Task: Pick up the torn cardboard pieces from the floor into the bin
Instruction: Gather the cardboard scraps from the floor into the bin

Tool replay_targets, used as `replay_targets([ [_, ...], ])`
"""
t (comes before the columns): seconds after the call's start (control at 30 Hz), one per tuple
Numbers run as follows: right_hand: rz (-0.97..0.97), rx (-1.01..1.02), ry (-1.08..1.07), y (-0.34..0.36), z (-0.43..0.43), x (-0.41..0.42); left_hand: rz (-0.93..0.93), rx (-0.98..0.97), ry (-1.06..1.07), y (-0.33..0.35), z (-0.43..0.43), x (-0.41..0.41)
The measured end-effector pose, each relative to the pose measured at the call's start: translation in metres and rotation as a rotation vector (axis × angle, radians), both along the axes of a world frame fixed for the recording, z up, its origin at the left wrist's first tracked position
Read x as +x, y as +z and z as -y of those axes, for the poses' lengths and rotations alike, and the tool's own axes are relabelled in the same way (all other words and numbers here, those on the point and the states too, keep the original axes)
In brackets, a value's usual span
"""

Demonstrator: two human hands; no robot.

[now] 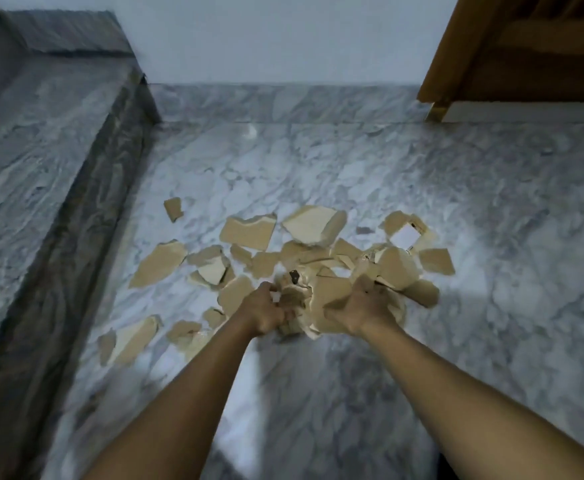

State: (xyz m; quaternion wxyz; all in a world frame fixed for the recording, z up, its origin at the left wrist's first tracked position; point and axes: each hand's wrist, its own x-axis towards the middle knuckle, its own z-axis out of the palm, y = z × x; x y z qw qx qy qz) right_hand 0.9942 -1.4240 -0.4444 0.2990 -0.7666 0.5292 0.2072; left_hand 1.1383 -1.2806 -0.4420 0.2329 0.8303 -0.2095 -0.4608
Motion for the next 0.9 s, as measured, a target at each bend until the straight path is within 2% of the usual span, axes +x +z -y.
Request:
replay_targets([
  [0.13,0.069,-0.200,0.004,-0.029,-0.008,-0.004,0.130,-0.045,0.119,-0.032,0.013,-0.023],
  [0.2,0.103,-0.174,-0.044,-0.038,-0.010,-0.006,0.154,-0.038,0.195,-0.041,0.014,-0.030],
  [0.3,0.173,-0.100,-0.059,-0.053,-0.001,-0.008,0.175,-0.020,0.282,-0.048,0.011,-0.034],
  [0.5,0.500,0.331,-0.052,-0.033,0.026,-0.009,0.122,-0.061,0.172,-0.042,-0.001,-0.035],
  [0.57,0.545,0.378,0.004,-0.020,0.040,-0.007,0.087,-0.072,0.167,-0.037,-0.009,-0.037],
  [0.77,0.457,0.385,0.105,0.028,0.064,0.006,0.099,-0.186,0.208,0.002,-0.042,-0.027],
  [0.9,0.214,0.254,0.420,0.054,0.041,0.031,0.103,-0.045,0.179,0.017,-0.088,-0.002],
])
